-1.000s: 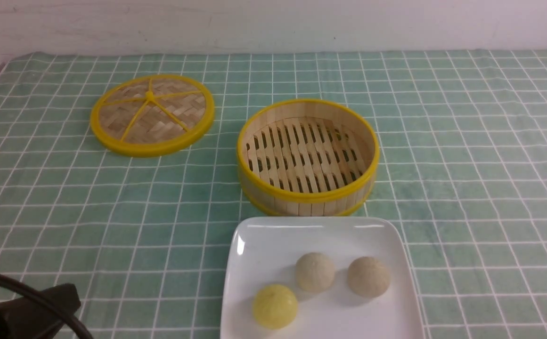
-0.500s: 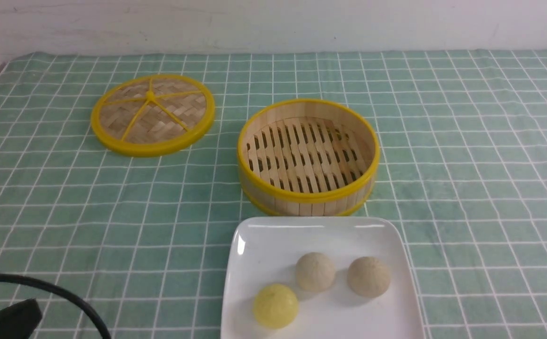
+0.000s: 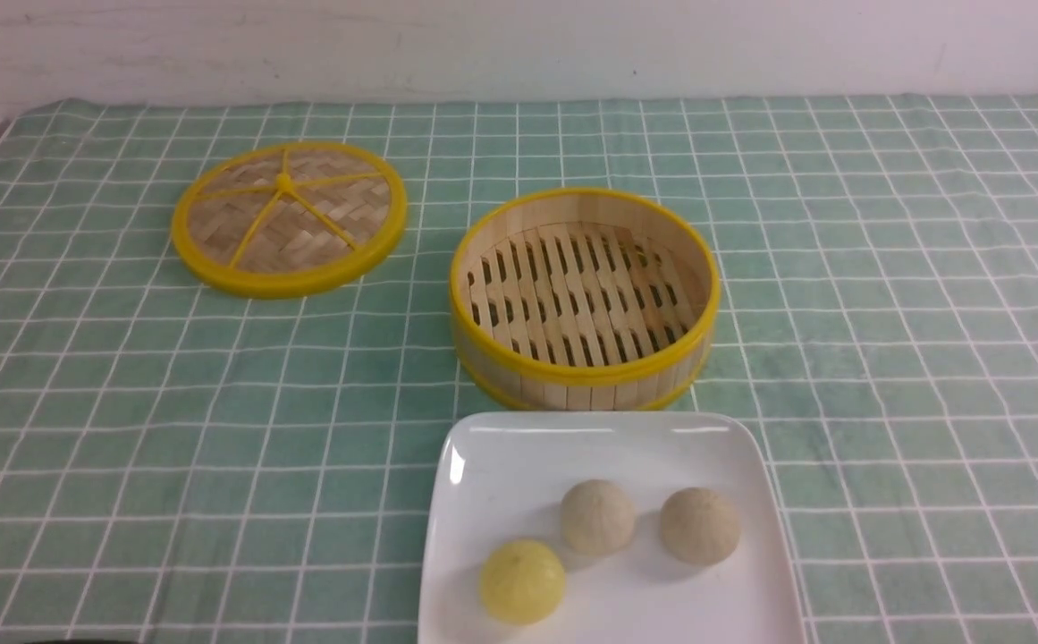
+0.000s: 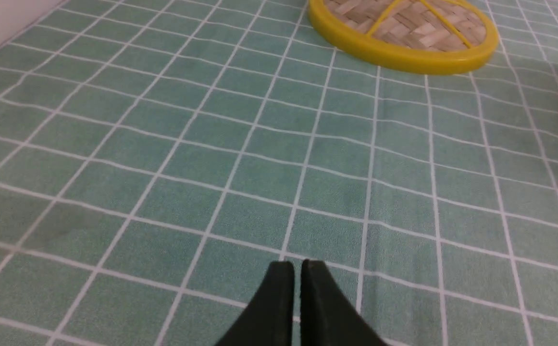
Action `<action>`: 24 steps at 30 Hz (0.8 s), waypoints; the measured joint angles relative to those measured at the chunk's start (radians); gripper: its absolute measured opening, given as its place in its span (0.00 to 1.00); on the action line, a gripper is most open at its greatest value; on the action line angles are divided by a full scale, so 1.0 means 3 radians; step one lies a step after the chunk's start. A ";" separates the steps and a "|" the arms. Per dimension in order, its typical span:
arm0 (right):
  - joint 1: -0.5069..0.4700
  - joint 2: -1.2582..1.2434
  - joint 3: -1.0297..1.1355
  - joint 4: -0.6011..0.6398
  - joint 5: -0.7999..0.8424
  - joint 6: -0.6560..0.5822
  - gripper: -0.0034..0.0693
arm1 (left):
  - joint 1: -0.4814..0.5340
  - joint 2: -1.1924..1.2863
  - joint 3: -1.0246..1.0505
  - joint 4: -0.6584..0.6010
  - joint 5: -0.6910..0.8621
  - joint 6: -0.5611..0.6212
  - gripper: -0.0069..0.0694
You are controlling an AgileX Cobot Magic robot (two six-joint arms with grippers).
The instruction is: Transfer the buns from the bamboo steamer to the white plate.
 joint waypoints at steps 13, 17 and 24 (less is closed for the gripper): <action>0.0000 0.0000 0.0000 0.0000 0.0000 0.0000 0.21 | 0.0019 -0.0035 0.0003 0.0003 0.0023 0.0011 0.17; 0.0000 0.0000 0.0000 0.0000 0.0000 0.0000 0.22 | 0.0019 -0.0035 0.0003 0.0007 0.0026 0.0011 0.17; 0.0000 0.0000 0.0000 0.0000 0.0000 0.0000 0.23 | -0.0096 -0.0035 0.0001 0.0036 0.0036 0.0011 0.17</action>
